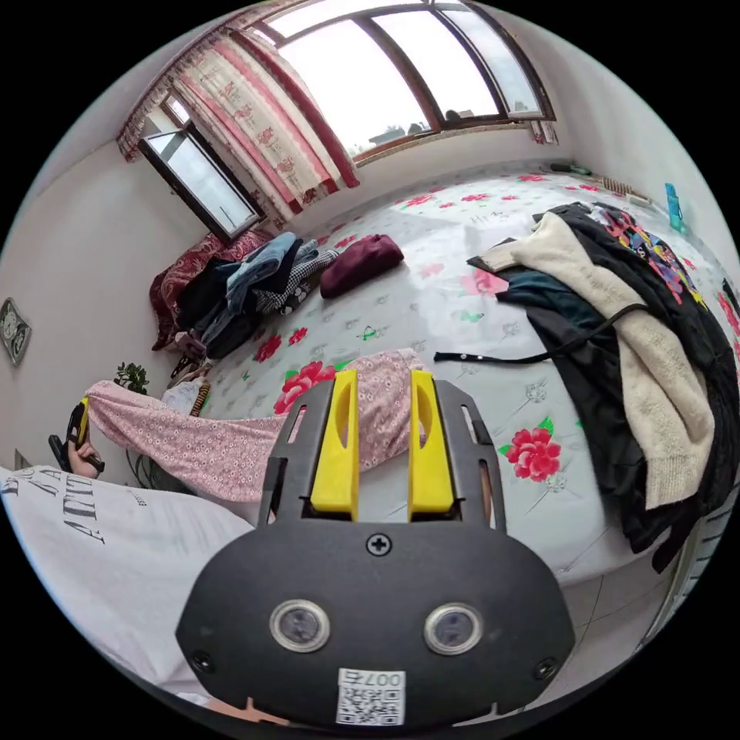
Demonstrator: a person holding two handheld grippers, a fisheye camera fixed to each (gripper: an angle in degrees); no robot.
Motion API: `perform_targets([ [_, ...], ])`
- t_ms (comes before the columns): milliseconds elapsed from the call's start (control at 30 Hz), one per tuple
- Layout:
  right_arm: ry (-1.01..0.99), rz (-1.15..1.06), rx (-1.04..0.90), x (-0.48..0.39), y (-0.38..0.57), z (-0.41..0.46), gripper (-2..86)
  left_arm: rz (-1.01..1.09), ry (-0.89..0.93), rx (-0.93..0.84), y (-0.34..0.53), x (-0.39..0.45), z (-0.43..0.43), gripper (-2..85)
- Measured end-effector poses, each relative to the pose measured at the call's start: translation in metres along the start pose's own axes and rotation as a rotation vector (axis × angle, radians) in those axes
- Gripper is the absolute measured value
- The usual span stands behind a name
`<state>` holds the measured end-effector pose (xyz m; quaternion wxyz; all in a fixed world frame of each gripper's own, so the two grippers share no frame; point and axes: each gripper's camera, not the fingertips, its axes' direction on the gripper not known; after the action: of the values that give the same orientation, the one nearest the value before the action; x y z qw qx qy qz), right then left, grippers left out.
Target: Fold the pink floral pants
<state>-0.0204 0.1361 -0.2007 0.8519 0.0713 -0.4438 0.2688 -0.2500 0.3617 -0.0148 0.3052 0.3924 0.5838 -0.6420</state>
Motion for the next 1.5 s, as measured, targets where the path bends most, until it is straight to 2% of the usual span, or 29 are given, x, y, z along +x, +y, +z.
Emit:
perform_targets([
  [100,0.001,-0.069,-0.067,-0.025,-0.008,0.037,5.3,0.011,0.002,0.011,-0.005,-0.005,-0.002,-0.9],
  [267,0.114,-0.271,-0.105,-0.074,-0.034,0.079,5.0,-0.002,0.006,0.055,-0.009,-0.017,-0.008,-0.9],
  [433,0.216,-0.313,-0.425,-0.076,-0.036,0.165,1.6,-0.041,-0.026,0.039,-0.003,-0.036,0.004,-0.9],
  [467,0.232,-0.32,-0.442,-0.075,-0.035,0.168,1.3,-0.045,-0.032,0.035,-0.003,-0.038,0.006,-0.9],
  [567,0.177,-0.273,-0.268,-0.071,-0.037,0.123,0.2,-0.068,-0.074,0.018,0.0,-0.051,0.011,-1.0],
  [667,0.071,-0.164,-0.008,-0.056,-0.04,0.032,-0.1,-0.109,-0.162,-0.007,0.006,-0.069,0.016,-0.9],
  [733,0.003,-0.105,0.254,-0.042,-0.028,-0.048,-0.2,-0.132,-0.28,-0.099,0.018,-0.091,0.033,-0.9],
  [800,0.004,-0.089,0.384,-0.029,-0.017,-0.087,-0.2,-0.179,-0.34,-0.202,0.035,-0.115,0.054,-0.9],
  [867,0.026,-0.077,0.366,-0.013,-0.013,-0.098,-0.2,-0.251,-0.329,-0.271,0.058,-0.14,0.076,-0.9],
  [933,0.081,0.013,0.132,0.008,-0.013,-0.085,-0.2,-0.401,-0.25,-0.252,0.091,-0.172,0.094,-0.7],
  [1033,0.13,0.005,0.056,0.005,0.008,-0.068,-0.3,-0.51,-0.14,-0.258,0.116,-0.195,0.115,0.2],
  [1200,0.117,0.069,0.048,0.001,0.023,-0.053,-0.3,-0.412,-0.193,-0.398,0.119,-0.198,0.162,6.1],
  [1367,0.138,0.023,0.078,-0.013,0.007,-0.066,-0.3,-0.305,-0.197,-0.504,0.095,-0.21,0.237,11.0],
  [1467,0.125,0.01,0.105,-0.02,0.001,-0.075,-0.3,-0.262,-0.228,-0.659,0.097,-0.222,0.3,11.2],
  [1500,0.121,0.013,0.107,-0.022,0.0,-0.077,-0.3,-0.249,-0.262,-0.766,0.107,-0.228,0.326,10.9],
])
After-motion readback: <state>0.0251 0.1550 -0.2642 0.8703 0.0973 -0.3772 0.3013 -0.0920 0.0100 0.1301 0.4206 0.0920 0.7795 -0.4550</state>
